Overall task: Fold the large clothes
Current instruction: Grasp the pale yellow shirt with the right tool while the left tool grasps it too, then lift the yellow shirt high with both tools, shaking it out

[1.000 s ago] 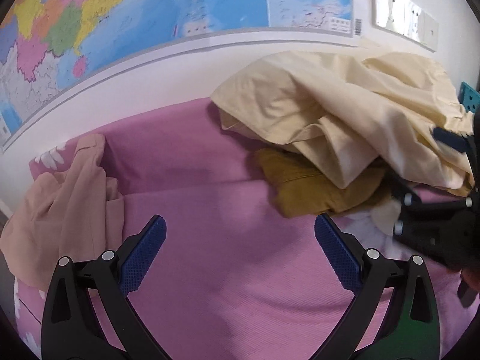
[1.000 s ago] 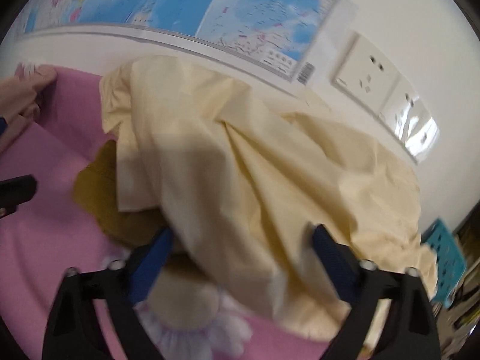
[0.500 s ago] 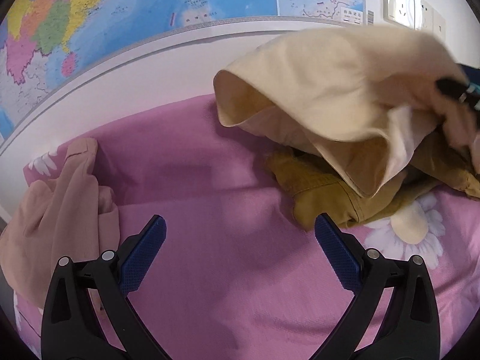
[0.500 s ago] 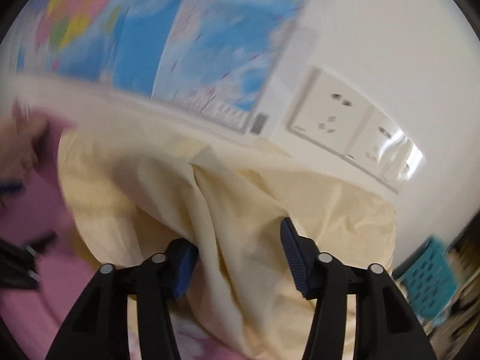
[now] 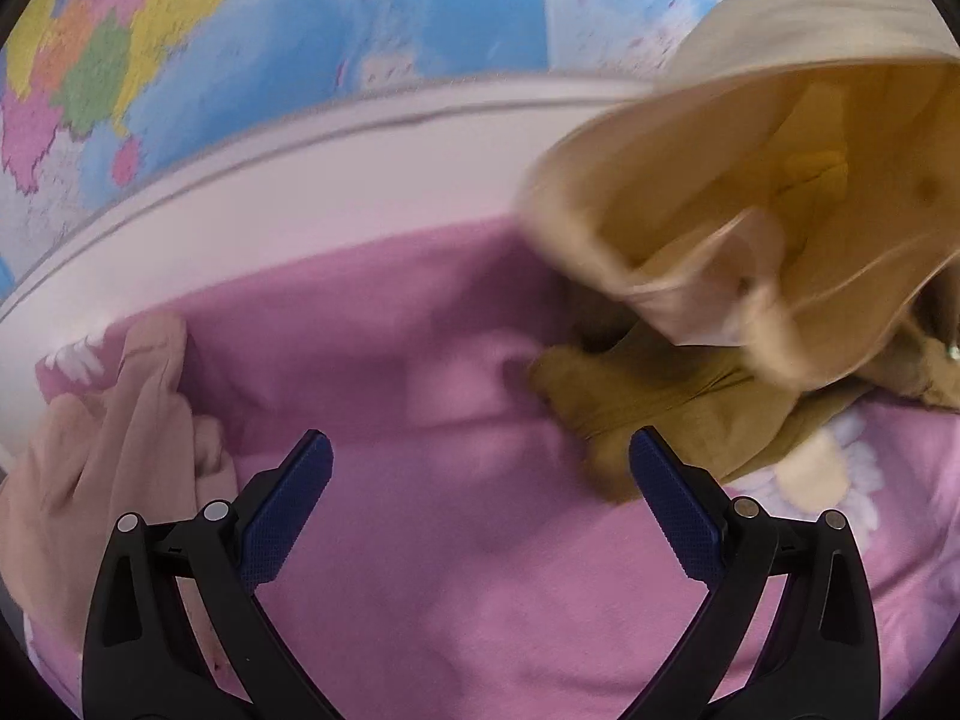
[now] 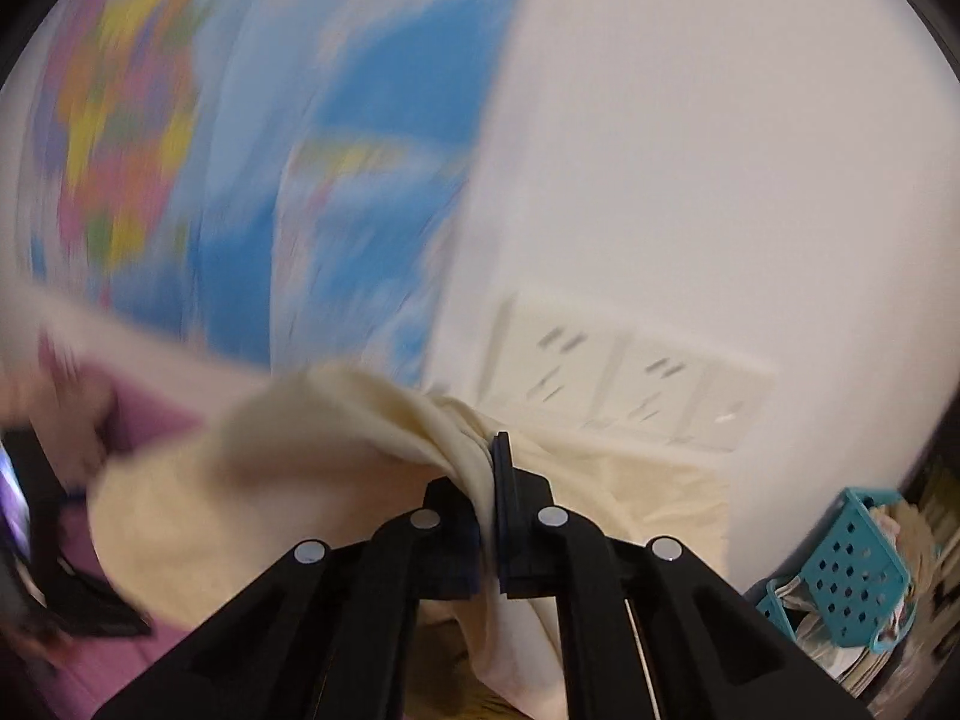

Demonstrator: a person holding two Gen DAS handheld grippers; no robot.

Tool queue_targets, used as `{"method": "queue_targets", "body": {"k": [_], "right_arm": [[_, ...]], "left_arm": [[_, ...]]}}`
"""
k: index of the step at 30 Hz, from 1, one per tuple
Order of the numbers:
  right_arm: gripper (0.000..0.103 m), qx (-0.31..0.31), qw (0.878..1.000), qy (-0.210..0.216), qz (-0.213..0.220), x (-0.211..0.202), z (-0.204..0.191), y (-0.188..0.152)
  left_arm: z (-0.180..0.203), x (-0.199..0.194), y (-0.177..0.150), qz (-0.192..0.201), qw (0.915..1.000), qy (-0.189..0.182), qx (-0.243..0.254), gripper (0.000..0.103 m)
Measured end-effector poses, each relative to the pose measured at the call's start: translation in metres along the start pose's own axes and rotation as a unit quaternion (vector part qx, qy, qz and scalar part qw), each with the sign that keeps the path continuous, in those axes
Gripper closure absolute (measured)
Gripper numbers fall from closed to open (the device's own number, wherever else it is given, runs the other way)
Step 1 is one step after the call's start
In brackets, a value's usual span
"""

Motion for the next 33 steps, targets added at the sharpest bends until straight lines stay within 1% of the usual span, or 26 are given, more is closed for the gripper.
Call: {"method": "queue_targets", "body": {"k": [2, 5, 7, 8, 9, 11, 13, 16, 18, 20, 22, 25, 26, 27, 28, 29, 30, 31, 33], "right_arm": [[0.100, 0.023, 0.999, -0.005, 0.027, -0.026, 0.029, 0.023], [0.100, 0.055, 0.997, -0.012, 0.056, -0.059, 0.071, 0.056], [0.100, 0.071, 0.995, -0.019, 0.066, -0.074, 0.093, 0.067], [0.100, 0.084, 0.994, -0.013, 0.076, -0.084, 0.102, 0.071], [0.100, 0.088, 0.993, -0.012, 0.082, -0.091, 0.107, 0.076], [0.100, 0.087, 0.991, -0.020, 0.100, -0.112, 0.117, 0.086], [0.100, 0.098, 0.989, -0.015, 0.108, -0.129, 0.131, 0.094], [0.100, 0.112, 0.986, -0.026, 0.118, -0.149, 0.150, 0.102], [0.100, 0.123, 0.984, -0.022, 0.124, -0.158, 0.158, 0.105], [0.100, 0.124, 0.983, -0.034, 0.129, -0.165, 0.165, 0.106], [0.100, 0.129, 0.982, -0.037, 0.129, -0.171, 0.173, 0.106], [0.100, 0.132, 0.982, -0.045, 0.130, -0.179, 0.183, 0.104], [0.100, 0.138, 0.981, -0.043, 0.131, -0.183, 0.186, 0.104], [0.100, 0.138, 0.981, -0.045, 0.132, -0.185, 0.188, 0.104], [0.100, 0.138, 0.980, -0.048, 0.133, -0.189, 0.191, 0.103], [0.100, 0.139, 0.980, -0.050, 0.133, -0.193, 0.194, 0.103], [0.100, 0.139, 0.980, -0.051, 0.134, -0.196, 0.196, 0.103], [0.100, 0.142, 0.979, -0.052, 0.137, -0.202, 0.199, 0.104], [0.100, 0.147, 0.977, -0.053, 0.145, -0.217, 0.203, 0.108]], "left_arm": [[0.009, -0.011, 0.008, 0.019, 0.9995, -0.025, 0.005, 0.005], [0.029, -0.027, 0.022, 0.053, 0.9965, -0.060, 0.024, 0.005], [0.045, -0.038, 0.032, 0.075, 0.9923, -0.091, 0.037, 0.005], [0.052, -0.043, 0.036, 0.084, 0.9901, -0.105, 0.041, 0.005], [0.068, -0.051, 0.043, 0.097, 0.9864, -0.125, 0.046, 0.005], [0.093, -0.066, 0.050, 0.123, 0.9764, -0.168, 0.057, 0.005], [0.113, -0.073, 0.053, 0.136, 0.9676, -0.202, 0.066, 0.005], [0.148, -0.077, 0.053, 0.153, 0.9549, -0.238, 0.089, 0.005], [0.172, -0.079, 0.062, 0.176, 0.9474, -0.244, 0.109, 0.005], [0.193, -0.074, 0.068, 0.183, 0.9442, -0.245, 0.122, 0.005], [0.213, -0.073, 0.075, 0.191, 0.9382, -0.256, 0.134, 0.005], [0.230, -0.066, 0.091, 0.201, 0.9392, -0.242, 0.138, 0.005], [0.232, -0.062, 0.096, 0.195, 0.9420, -0.239, 0.132, 0.016], [0.234, -0.060, 0.102, 0.187, 0.9430, -0.246, 0.123, 0.050], [0.234, -0.058, 0.109, 0.180, 0.9462, -0.244, 0.114, 0.061], [0.234, -0.058, 0.116, 0.178, 0.9493, -0.233, 0.113, 0.078], [0.235, -0.061, 0.122, 0.176, 0.9493, -0.234, 0.114, 0.094], [0.235, -0.067, 0.132, 0.175, 0.9481, -0.241, 0.111, 0.098], [0.232, -0.083, 0.148, 0.189, 0.9473, -0.236, 0.105, 0.099]]}}
Point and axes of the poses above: each gripper's, at about its wrist camera, not at the fingertips, and x roughly the way its jaws point, z to its right, y to its top, the point moved 9 cm from there along x, roughly the way its jaws point, and after that the axes turned 2 degrees about z, right-handed, at the moved point
